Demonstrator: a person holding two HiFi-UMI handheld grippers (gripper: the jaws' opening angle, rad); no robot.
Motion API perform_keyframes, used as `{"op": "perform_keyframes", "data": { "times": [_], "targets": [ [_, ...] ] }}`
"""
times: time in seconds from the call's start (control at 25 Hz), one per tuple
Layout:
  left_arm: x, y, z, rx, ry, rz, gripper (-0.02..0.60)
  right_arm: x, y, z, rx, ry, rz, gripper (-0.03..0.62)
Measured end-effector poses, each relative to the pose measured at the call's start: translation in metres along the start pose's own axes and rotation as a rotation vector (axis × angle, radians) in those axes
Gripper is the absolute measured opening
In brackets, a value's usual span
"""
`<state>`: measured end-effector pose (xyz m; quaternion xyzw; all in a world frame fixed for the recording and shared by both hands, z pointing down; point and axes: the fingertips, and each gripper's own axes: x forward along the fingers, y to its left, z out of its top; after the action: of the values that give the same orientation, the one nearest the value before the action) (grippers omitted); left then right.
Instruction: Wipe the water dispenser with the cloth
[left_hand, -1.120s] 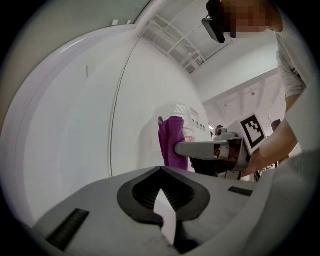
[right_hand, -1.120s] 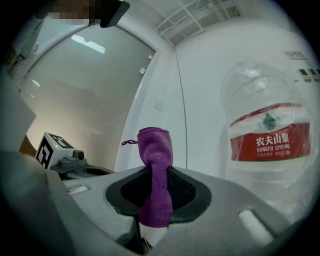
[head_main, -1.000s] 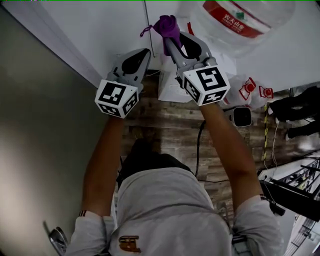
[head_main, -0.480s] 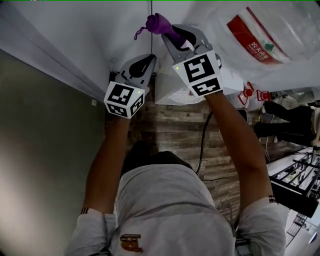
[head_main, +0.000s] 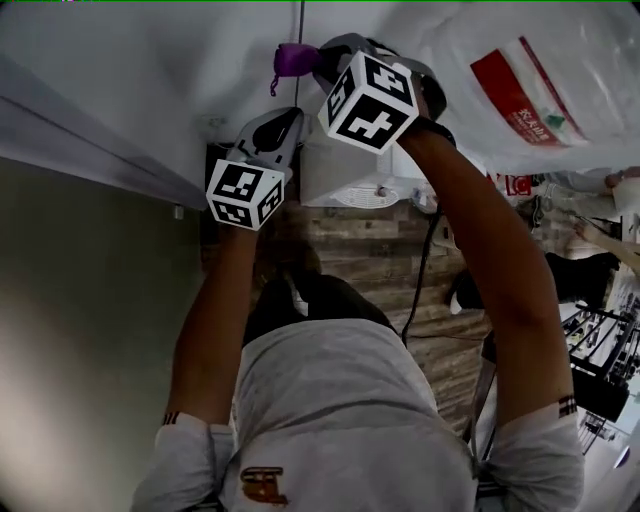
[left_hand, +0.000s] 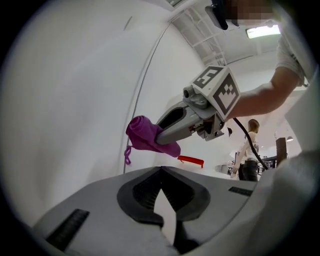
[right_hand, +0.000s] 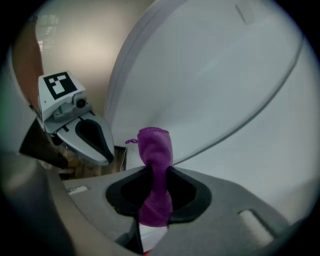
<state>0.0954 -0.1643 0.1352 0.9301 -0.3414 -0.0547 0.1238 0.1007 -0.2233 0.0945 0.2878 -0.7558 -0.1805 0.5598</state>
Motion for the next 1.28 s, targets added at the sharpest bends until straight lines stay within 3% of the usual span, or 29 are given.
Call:
{"op": "perform_keyframes", "data": {
  "times": [0.48, 0.68, 0.92, 1.28],
  "targets": [
    [0.019, 0.004, -0.042, -0.092, -0.019, -0.018, -0.002, 0.069, 0.011, -0.058, -0.366, 0.448, 0.279, 0.092],
    [0.029, 0.005, -0.066, -0.144, -0.011, -0.034, -0.002, 0.087, -0.001, -0.100, -0.406, 0.599, 0.342, 0.092],
    [0.042, 0.005, -0.089, -0.170, 0.004, -0.059, -0.002, 0.095, -0.018, -0.120, -0.392, 0.731, 0.367, 0.092],
    [0.058, -0.004, -0.102, -0.187, 0.000, -0.085, -0.002, 0.113, -0.011, -0.126, -0.457, 0.824, 0.425, 0.092]
  ]
}}
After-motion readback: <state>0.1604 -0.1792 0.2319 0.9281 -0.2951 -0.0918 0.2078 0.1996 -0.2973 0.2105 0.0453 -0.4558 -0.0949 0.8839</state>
